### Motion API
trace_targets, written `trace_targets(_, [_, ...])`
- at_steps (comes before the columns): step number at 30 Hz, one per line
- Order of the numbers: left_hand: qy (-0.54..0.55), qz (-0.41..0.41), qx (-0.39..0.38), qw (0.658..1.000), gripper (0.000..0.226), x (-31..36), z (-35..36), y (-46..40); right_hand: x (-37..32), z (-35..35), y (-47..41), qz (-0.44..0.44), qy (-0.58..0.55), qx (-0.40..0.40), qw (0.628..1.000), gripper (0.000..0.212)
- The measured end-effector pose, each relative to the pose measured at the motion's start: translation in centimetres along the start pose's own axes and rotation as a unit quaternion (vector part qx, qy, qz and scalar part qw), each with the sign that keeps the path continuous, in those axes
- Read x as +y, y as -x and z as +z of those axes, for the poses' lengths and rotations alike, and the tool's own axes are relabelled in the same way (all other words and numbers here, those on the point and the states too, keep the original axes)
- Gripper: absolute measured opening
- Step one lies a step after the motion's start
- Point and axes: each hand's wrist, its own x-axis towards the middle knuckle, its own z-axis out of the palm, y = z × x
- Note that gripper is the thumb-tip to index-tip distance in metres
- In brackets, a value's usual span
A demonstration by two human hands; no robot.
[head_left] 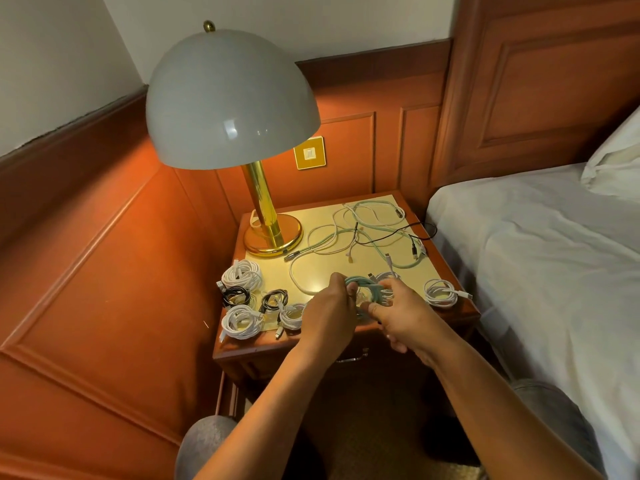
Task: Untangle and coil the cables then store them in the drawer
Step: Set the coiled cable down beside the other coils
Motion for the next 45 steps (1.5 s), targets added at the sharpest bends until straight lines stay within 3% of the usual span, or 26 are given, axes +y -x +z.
trace_targets(2, [-0.008,-0.002,0.007,1.000,0.025,-0.1,0.2,0.0,-0.2,0.0,0.5,-0.011,0.022,-0.006,1.000,0.043])
trace_targets(10, [0.106,-0.057,-0.028,0.992,0.021,-0.7,0.2,-0.1,0.6,-0.8,3.1,-0.056,-0.137,-0.084,0.985,0.039])
trace_targets(16, [0.139,-0.068,-0.074,0.985,0.021,-0.5,0.5,0.6,2.8,-1.8,3.2,-0.081,-0.077,-0.083,0.990,0.033])
trace_targets(20, [0.244,-0.096,-0.080,0.962,0.014,-0.7,0.4,1.3,3.7,-1.2,2.4,-0.049,-0.074,-0.039,0.995,0.025])
trace_targets(24, [0.343,-0.134,-0.072,0.927,0.018,-1.5,-0.2,1.9,3.9,0.8,1.0,-0.019,-0.176,0.007,0.984,0.021])
trace_targets(27, [0.386,-0.162,-0.075,0.905,0.020,-2.3,-0.5,2.0,3.6,2.2,0.5,-0.032,-0.242,0.031,0.969,0.017])
trace_targets(32, [0.453,-0.200,-0.051,0.867,0.017,-3.3,-1.1,1.7,2.3,3.8,-0.2,-0.080,-0.257,0.021,0.963,0.019])
trace_targets(38, [0.472,-0.226,-0.013,0.852,0.015,-4.9,-2.0,0.1,0.5,4.6,-2.3,-0.073,-0.273,0.002,0.959,0.021])
trace_targets(45, [0.413,-0.245,0.020,0.877,0.009,-8.1,-3.8,-3.5,-3.1,6.7,-8.8,-0.036,-0.207,-0.011,0.978,0.012])
